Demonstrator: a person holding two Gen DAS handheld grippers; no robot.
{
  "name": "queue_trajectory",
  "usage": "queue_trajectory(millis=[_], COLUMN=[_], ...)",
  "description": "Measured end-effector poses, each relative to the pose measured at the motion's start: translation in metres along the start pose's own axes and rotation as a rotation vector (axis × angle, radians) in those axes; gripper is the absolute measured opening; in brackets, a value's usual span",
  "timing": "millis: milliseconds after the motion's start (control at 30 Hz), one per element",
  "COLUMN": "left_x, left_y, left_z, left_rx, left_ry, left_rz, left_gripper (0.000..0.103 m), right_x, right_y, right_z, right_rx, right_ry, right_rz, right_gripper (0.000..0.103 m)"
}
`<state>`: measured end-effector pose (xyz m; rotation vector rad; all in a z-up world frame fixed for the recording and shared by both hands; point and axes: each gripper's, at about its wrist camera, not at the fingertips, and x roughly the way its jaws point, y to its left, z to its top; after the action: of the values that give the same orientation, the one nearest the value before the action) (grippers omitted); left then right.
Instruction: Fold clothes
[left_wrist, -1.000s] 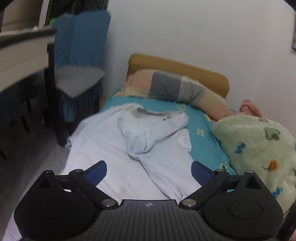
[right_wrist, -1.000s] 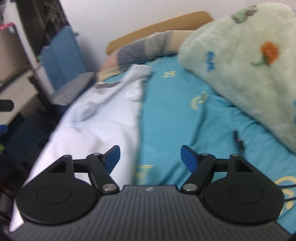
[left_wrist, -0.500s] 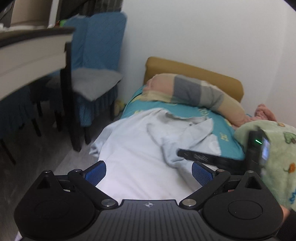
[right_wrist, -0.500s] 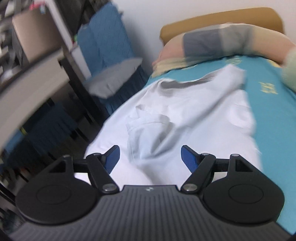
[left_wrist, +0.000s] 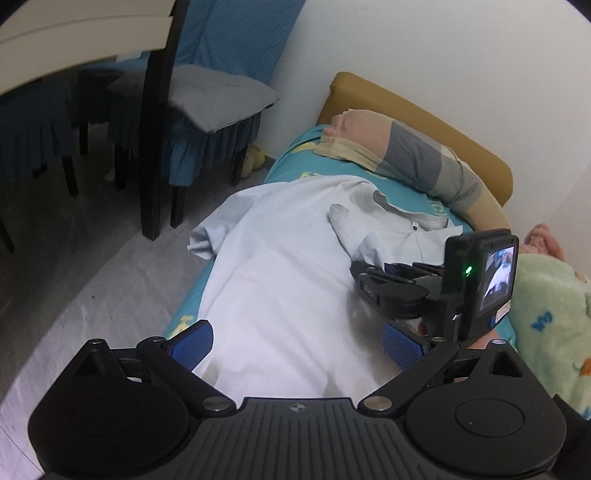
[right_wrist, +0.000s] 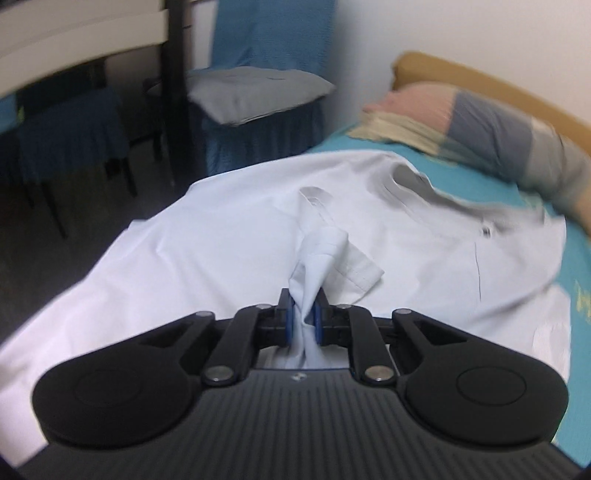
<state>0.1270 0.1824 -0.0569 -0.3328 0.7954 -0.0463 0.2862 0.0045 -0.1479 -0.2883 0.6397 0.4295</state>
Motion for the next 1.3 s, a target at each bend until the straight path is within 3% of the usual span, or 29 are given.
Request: queue_trajectory(millis=[133,300,333,367,433,533,633,767,1000,1100,1233,1267,1300], left_x=[-0.004,-0.008,-0.008,-0.007,-0.005,-0.003,0.003,0.013,0.027,0.033,0.036,0.036,0.036], left_y=[0.003,0.000,-0.001,-0.002,-0.002,-0.002,-0.001,-0.001,-0.005,-0.007,-0.011,-0.012,-0.013], left_z=[0.000,0.000,0.000,0.000,0.000,0.000,0.000,-0.002,-0.005,-0.006,-0.010,-0.010,-0.010], left_rx=[-0.018,-0.032,-0.030,-0.031,-0.035,-0.042,-0.056,-0.069,-0.073,-0.077,-0.070,-0.070,-0.072], left_ry=[-0.009,-0.016,-0.016,-0.014,-0.009,-0.004,0.012,0.031,0.058,0.069,0.080,0.080,0.080], left_rz=[0.008,0.007,0.010,0.013,0.011,0.006,0.001,-0.007,-0.013,-0.017,-0.016,-0.013,-0.010], left_gripper=[0.099,0.099,0.099,0.099,0.099,0.099,0.099,0.099,0.099,0.099,0.099,0.099,0.099], right_x=[0.004,-0.002,-0.005,-0.008,-0.015,-0.020,0.000,0.037,0.055,0.054,0.053,0.053,0.052], right_y=[0.017,0.025,0.024,0.022,0.012,-0.014,-0.051,-0.089,-0.089,-0.087,-0.078,-0.076,-0.073], right_z=[0.009,0.023,0.026,0.029,0.035,0.045,0.053,0.055,0.033,0.027,0.027,0.028,0.031], right_rx=[-0.127,-0.147,-0.134,-0.120,-0.069,0.040,0.155,0.213,0.038,0.027,0.053,0.058,0.061], right_ry=[0.015,0.019,0.010,0.000,-0.050,-0.127,-0.106,0.017,0.130,0.122,0.110,0.110,0.114], right_rz=[0.047,0.242,0.269,0.297,0.324,0.315,0.198,0.035,0.127,0.143,0.201,0.209,0.207], right_gripper=[0.014,0.019,0.029,0.048,0.074,0.076,0.076,0.076,0.076,0.072,0.024,0.015,0.012])
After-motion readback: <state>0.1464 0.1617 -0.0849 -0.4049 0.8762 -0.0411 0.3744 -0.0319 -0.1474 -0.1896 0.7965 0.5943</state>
